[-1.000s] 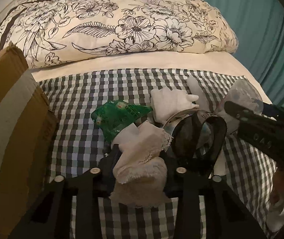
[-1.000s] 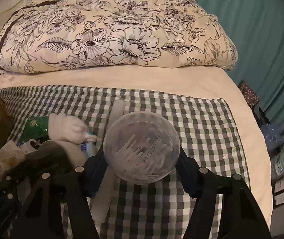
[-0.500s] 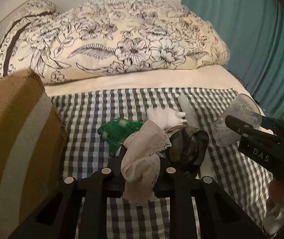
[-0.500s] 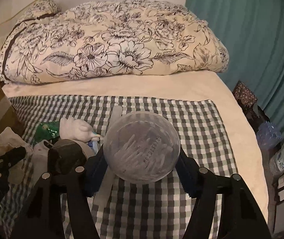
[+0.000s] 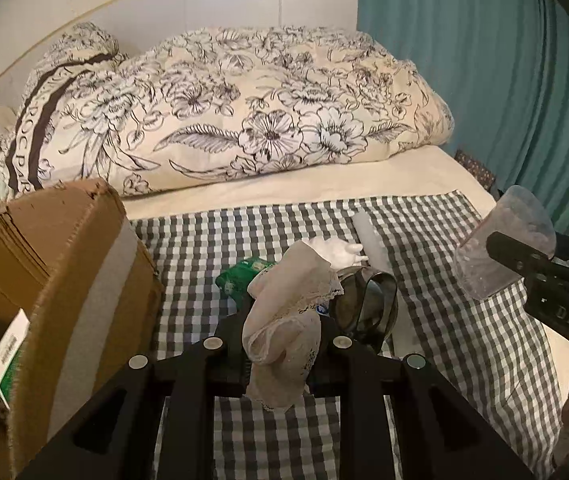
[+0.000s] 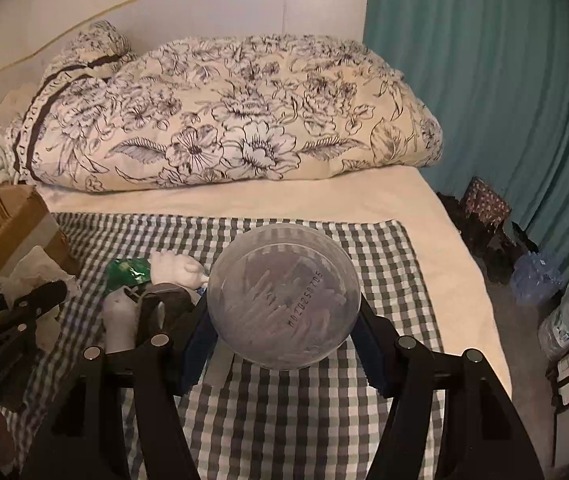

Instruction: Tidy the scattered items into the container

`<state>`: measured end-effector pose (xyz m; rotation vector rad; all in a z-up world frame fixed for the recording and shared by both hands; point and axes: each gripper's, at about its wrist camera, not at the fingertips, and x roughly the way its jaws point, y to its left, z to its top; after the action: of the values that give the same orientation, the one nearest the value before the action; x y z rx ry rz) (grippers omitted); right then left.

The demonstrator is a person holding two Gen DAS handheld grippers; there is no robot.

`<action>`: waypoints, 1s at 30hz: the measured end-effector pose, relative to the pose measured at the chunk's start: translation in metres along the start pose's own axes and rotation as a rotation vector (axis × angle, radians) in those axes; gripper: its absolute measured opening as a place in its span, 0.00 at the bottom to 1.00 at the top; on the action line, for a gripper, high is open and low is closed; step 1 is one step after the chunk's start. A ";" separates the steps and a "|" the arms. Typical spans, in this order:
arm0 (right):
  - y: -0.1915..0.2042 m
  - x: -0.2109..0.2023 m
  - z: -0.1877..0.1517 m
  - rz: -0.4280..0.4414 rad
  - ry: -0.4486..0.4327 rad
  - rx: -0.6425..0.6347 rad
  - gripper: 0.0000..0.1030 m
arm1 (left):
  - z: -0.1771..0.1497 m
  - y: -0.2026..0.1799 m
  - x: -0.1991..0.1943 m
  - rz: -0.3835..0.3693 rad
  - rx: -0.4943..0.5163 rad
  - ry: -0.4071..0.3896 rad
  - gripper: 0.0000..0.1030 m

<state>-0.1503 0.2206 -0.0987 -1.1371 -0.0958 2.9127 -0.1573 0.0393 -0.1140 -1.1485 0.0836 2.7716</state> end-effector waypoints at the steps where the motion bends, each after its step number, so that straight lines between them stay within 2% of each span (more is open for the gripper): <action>1: 0.000 -0.004 0.000 0.002 -0.006 0.000 0.61 | 0.001 0.000 -0.004 0.000 0.000 -0.008 0.19; 30: 0.016 -0.138 0.008 0.031 -0.189 -0.007 0.61 | 0.017 -0.001 -0.134 0.051 0.032 -0.214 0.19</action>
<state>-0.0540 0.1994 -0.0004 -0.8689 -0.0911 3.0424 -0.0749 0.0277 -0.0073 -0.8468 0.1359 2.9071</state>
